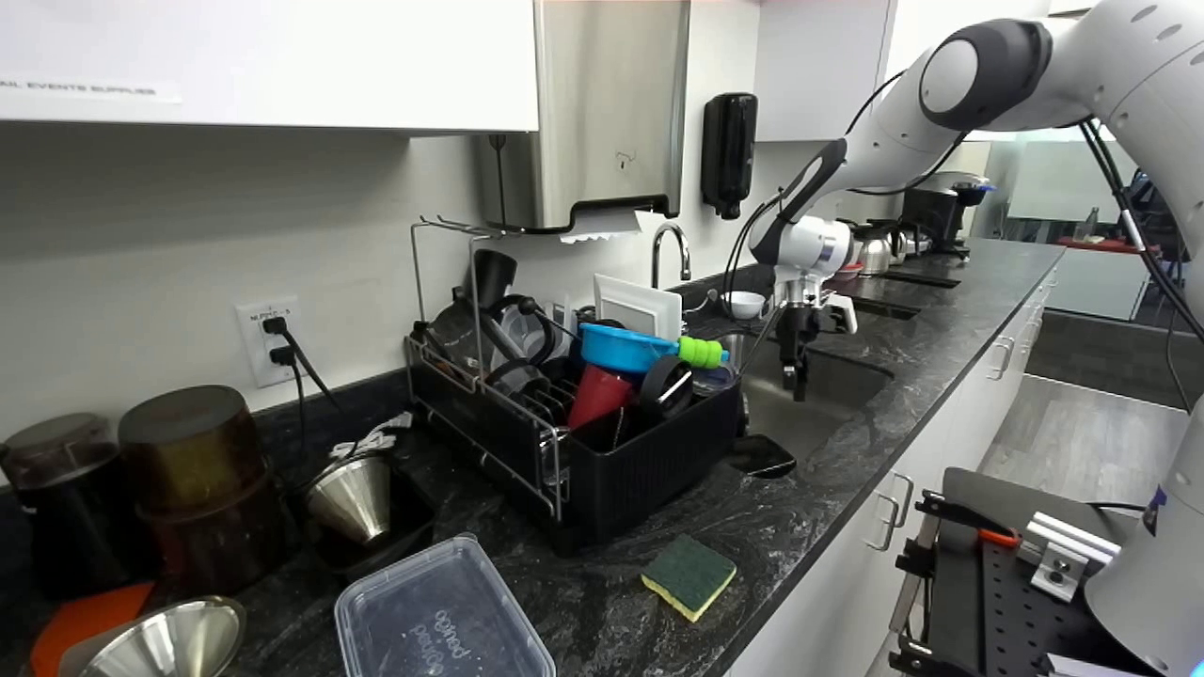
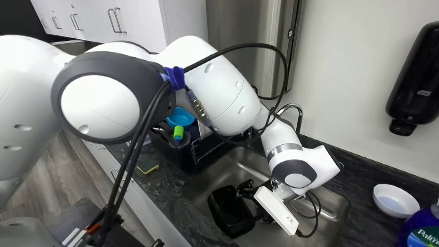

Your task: Pick up the cup in the sink and position it upright on the right within the sink

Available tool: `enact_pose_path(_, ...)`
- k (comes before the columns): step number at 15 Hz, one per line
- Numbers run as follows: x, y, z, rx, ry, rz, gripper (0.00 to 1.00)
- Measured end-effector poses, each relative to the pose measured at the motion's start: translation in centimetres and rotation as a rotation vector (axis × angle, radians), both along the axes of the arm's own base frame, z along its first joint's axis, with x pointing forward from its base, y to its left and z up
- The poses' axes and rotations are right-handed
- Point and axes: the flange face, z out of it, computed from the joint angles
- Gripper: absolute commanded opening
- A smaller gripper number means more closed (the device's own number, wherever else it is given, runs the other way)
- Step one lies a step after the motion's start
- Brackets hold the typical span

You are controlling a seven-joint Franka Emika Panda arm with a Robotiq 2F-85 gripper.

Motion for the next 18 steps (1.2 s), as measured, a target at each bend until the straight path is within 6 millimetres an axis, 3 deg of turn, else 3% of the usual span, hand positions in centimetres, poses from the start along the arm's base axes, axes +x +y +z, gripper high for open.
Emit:
enact_pose_path(5,2.3,0.0,0.7,-0.048,-0.091,0.14,1.0)
enact_pose_path(8,3.2,-0.9,0.1,-0.107,-0.169,0.145,1.0)
enact_pose_path(14,3.7,-2.8,-3.3,-0.179,-0.338,-0.142,1.0)
enact_pose_path(18,3.5,-2.9,-4.9,-0.21,-0.389,-0.34,1.0)
